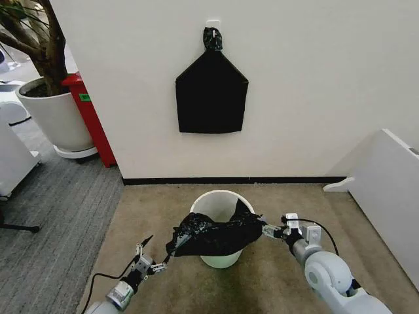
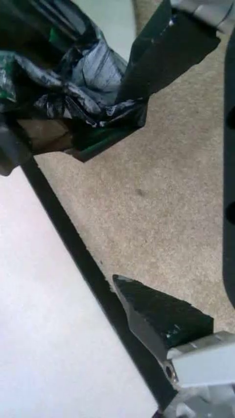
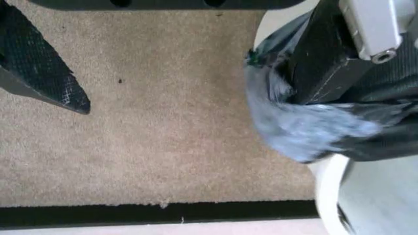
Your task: Place the garbage bag over the trash bin.
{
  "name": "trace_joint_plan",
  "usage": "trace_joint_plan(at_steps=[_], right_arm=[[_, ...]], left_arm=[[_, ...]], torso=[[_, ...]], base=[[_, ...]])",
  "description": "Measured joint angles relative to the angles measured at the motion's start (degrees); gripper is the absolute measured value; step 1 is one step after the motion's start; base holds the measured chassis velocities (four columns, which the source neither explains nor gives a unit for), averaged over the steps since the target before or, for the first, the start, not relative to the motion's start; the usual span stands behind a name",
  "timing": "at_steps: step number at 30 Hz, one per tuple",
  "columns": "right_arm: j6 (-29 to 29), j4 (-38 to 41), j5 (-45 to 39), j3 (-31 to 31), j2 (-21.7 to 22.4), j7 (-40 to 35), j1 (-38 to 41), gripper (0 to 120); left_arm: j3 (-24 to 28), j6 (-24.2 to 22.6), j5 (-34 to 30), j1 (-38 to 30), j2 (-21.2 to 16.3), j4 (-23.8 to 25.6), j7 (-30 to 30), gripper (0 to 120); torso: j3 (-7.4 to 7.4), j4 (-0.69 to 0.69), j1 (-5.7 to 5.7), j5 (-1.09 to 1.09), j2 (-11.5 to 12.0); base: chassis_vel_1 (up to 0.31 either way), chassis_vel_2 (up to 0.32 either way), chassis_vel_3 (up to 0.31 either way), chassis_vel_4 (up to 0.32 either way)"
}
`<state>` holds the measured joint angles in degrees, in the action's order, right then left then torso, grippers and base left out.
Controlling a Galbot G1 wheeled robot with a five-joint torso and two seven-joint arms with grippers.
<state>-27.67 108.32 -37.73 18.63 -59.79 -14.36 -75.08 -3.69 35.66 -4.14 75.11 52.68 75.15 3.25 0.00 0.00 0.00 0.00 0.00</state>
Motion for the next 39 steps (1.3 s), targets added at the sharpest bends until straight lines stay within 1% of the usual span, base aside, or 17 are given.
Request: trace_joint_plan(at_steps=[5,8,12,21,27,32,39], right_arm=[[0.04,-2.3,0.06,-0.65,-0.29,-0.32,1.87,100],[0.05,-3.0,0.14,-0.84,-0.37,-0.39,2.38,100],[0.11,-4.56,0.48,-1.11,-0.64,-0.64,3.36,100],[0.12,-5.71,0.55,-1.27,-1.01,-2.18,4.47,100],[0.13,-5.29,0.4,-1.23,-1.3,-2.77,4.17,100],[0.05,-2.65,-0.23,-1.02,-1.31,-3.63,2.84,100],[0.04,3.35,-0.12,-0.46,-0.48,-4.14,-1.28,100]], left_arm=[[0.02,4.09,3.56,-0.95,-0.22,-2.57,0.05,100],[0.1,5.21,4.03,-1.21,-0.41,-3.12,0.17,100],[0.15,8.11,5.67,-1.79,-1.08,-4.6,0.37,100],[-0.03,11.37,6.45,-2.08,-1.76,-6.44,0.91,100],[-0.08,11.43,7.02,-1.78,-2.04,-6.15,1.47,100],[-0.09,11.11,6.55,-2.3,-1.58,-6.65,1.49,100],[-0.34,8.64,4.3,-4.05,0.16,-7.66,1.62,100]], torso=[[0.0,0.0,0.0,0.0,0.0],[0.0,0.0,0.0,0.0,0.0],[0.0,0.0,0.0,0.0,0.0],[0.01,-0.01,0.0,0.0,0.0],[0.01,0.0,0.0,0.0,0.0],[0.0,0.0,0.0,0.0,0.0],[0.0,-0.01,0.0,0.0,0.0]], base=[[0.0,0.0,0.0,0.0],[0.0,0.0,0.0,0.0],[0.0,0.0,0.0,0.0],[0.0,0.0,0.0,0.0],[0.0,0.0,0.0,0.0],[0.0,0.0,0.0,0.0],[0.0,0.0,0.0,0.0]])
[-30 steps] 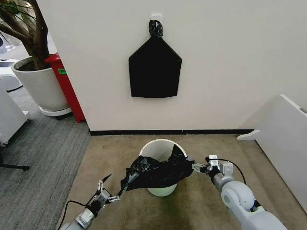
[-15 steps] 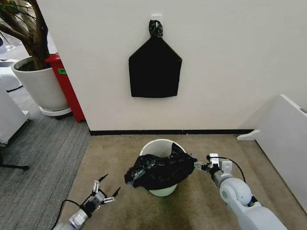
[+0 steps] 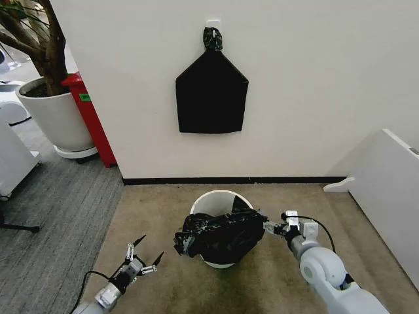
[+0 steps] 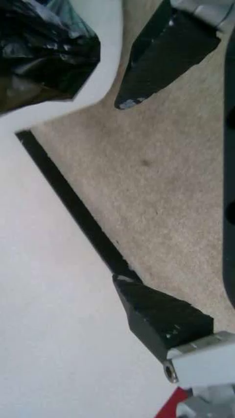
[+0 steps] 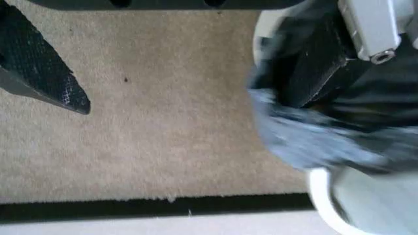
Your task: Place the garbage bag over the trash bin.
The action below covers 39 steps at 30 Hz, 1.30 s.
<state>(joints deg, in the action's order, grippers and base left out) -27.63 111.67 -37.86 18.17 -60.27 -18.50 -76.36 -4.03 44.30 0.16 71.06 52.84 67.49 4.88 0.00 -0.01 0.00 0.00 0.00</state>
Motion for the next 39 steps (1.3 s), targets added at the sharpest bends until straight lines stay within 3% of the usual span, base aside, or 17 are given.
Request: trace_joint_plan(at_steps=[7,14,20,23,27,28,31,34,36,37,39], right_arm=[[-0.66,4.16,-2.46,0.07,0.79,-2.05,-0.93,100],[-3.23,8.75,-8.29,0.02,1.07,-5.26,-1.61,100],[-3.6,14.28,-11.72,0.6,1.39,-7.53,-3.55,100],[-3.54,15.8,-11.93,0.78,1.26,-7.76,-4.22,100],[-1.79,21.59,-12.01,3.03,1.81,-6.69,-5.47,100],[-1.79,21.59,-12.01,3.03,1.81,-6.69,-5.47,100],[-0.42,21.81,-12.13,4.1,4.53,-3.68,-2.06,100],[-0.48,17.88,-11.5,2.99,7.97,1.4,3.28,100],[-2.83,12.38,-11.05,0.48,11.32,6.4,10.95,100],[-2.83,12.38,-11.05,0.48,11.32,6.4,10.95,100],[-7.05,8.49,-12.55,-2.23,12.46,8.52,17.47,100]], left_arm=[[-0.29,-2.52,-2.39,-0.58,0.75,1.26,0.17,100],[-1.85,-7.66,-7.72,0.41,1.2,6.52,1.33,100],[-2.48,-15.82,-16.62,1.61,0.43,15.19,3.22,100],[-2.63,-17.41,-18.64,1.91,0.23,17.29,3.96,100],[-3.5,-24.07,-25.15,3.77,-1.11,27.41,6.99,100],[-3.5,-24.07,-25.15,3.77,-1.11,27.41,6.99,100],[-5.31,-29.77,-28.57,5.56,-2.69,36.23,10.02,100],[-7.51,-35.08,-31.5,7.51,-4.14,43.27,11.68,100],[-9.59,-40.72,-34.08,9.48,-5.66,49.33,13.43,100],[-9.59,-40.72,-34.08,9.48,-5.66,49.33,13.43,100],[-11.22,-45.11,-35.35,10.8,-6.52,53.18,14.94,100]], torso=[[0.0,0.01,0.0,0.0,0.0],[0.0,0.01,0.0,-0.01,0.0],[0.0,0.01,0.0,0.0,0.0],[0.0,0.01,0.0,-0.01,0.0],[0.0,-0.01,0.0,0.01,0.0],[0.0,-0.01,0.0,0.01,0.0],[0.0,-0.01,0.0,-0.01,0.0],[0.0,0.01,0.0,-0.02,0.0],[0.0,0.01,0.0,-0.03,0.0],[0.0,0.01,0.0,-0.03,0.0],[0.0,0.01,0.0,0.0,0.0]], base=[[0.0,0.0,0.0,0.0],[0.0,0.0,0.0,0.0],[0.0,0.0,0.0,0.0],[0.0,0.0,0.0,0.0],[0.0,0.0,0.0,0.0],[0.0,0.0,0.0,0.0],[0.0,0.0,0.0,0.0],[0.0,0.0,0.0,0.0],[0.0,0.0,0.0,0.0],[0.0,0.0,0.0,0.0],[0.0,0.0,0.0,0.0]])
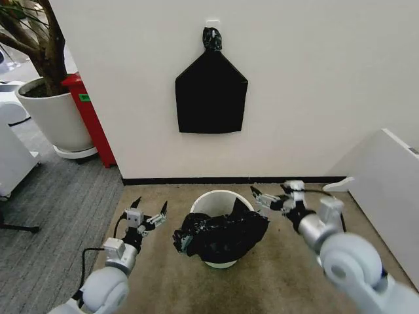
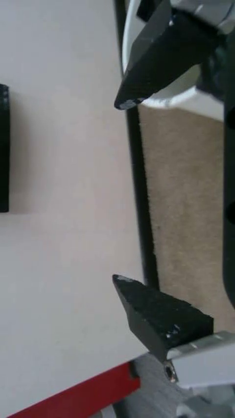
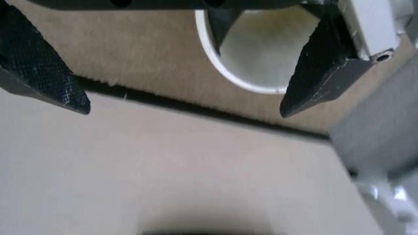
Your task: Place the garbage bag over the trash bin.
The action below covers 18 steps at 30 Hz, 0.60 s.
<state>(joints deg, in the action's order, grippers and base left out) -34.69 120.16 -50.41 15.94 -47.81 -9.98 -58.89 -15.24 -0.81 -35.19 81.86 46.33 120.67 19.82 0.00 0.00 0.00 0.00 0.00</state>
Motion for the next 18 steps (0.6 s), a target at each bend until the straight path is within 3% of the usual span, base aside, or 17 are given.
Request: trace_joint_plan(at_steps=[4,5,8,12,18], right_arm=[[-6.89,-9.28,-7.16,-9.53,-0.11,1.58,16.29,100],[-6.89,-9.28,-7.16,-9.53,-0.11,1.58,16.29,100],[-7.42,-18.78,-8.13,-19.91,-2.01,2.08,26.96,100],[-7.67,-25.53,-8.07,-30.82,-3.52,2.18,34.85,100],[-7.68,-31.56,-9.32,-41.56,-3.1,4.62,43.19,100]], left_arm=[[-4.25,-7.79,-0.85,3.44,-1.03,6.51,1.3,100],[-4.25,-7.79,-0.85,3.44,-1.03,6.51,1.3,100],[-8.57,-12.76,-1.29,7.62,-0.95,10.99,1.87,100],[-13.0,-15.87,-1.97,11.41,0.09,13.52,2.06,100],[-14.96,-16.9,-1.99,11.96,0.88,13.24,1.95,100]], torso=[[0.0,0.0,0.0,-0.01,0.0],[0.0,0.0,0.0,-0.01,0.0],[0.01,0.03,0.0,0.0,0.0],[0.0,0.03,0.0,0.0,0.0],[0.0,-0.01,0.0,0.0,0.0]], base=[[0.0,0.0,0.0,0.0],[0.0,0.0,0.0,0.0],[0.0,0.0,0.0,0.0],[0.0,0.0,0.0,0.0],[0.0,0.0,0.0,0.0]])
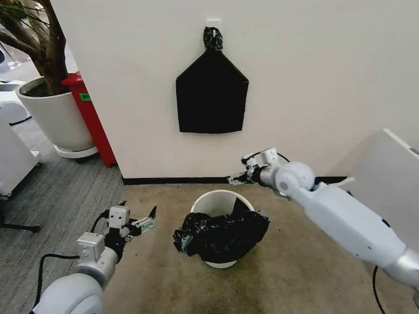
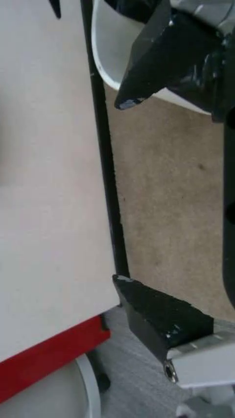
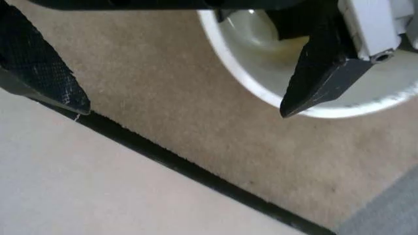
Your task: Place the garbage bag over the trash bin.
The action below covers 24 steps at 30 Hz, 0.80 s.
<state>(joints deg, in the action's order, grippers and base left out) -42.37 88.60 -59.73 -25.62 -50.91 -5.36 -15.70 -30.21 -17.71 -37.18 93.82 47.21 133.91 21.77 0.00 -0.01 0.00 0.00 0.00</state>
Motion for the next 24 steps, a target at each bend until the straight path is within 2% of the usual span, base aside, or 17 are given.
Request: trace_joint_plan(at_steps=[3,7,15,20,24], right_arm=[[0.0,-1.53,-1.74,-3.54,0.38,0.77,2.54,100],[0.03,-5.01,-7.2,-12.5,0.62,1.22,7.49,100],[0.12,-12.21,-15.3,-24.0,-2.54,3.13,14.02,100],[0.16,-15.77,-14.24,-26.13,-4.74,5.47,15.46,100],[0.18,-17.4,-11.57,-26.49,-6.03,7.52,15.56,91]], left_arm=[[0.0,0.0,0.0,-0.47,0.17,-0.44,0.17,100],[1.22,0.02,0.06,-2.57,0.37,-1.69,0.94,100],[2.77,-0.06,-1.07,-5.17,0.21,-1.67,2.48,100],[3.42,0.13,-1.06,-5.76,0.46,-1.64,2.64,100],[4.31,0.7,-0.25,-5.75,0.84,-1.64,2.68,100]], torso=[[0.0,0.0,0.0,0.0,0.0],[0.0,0.0,0.0,0.0,0.0],[0.0,0.02,0.0,0.01,0.0],[0.0,0.01,0.0,0.01,0.0],[0.0,0.02,0.0,0.0,0.0]], base=[[0.0,0.0,0.0,0.0],[0.0,0.0,0.0,0.0],[0.0,0.0,0.0,0.0],[0.0,0.0,0.0,0.0],[0.0,0.0,0.0,0.0]])
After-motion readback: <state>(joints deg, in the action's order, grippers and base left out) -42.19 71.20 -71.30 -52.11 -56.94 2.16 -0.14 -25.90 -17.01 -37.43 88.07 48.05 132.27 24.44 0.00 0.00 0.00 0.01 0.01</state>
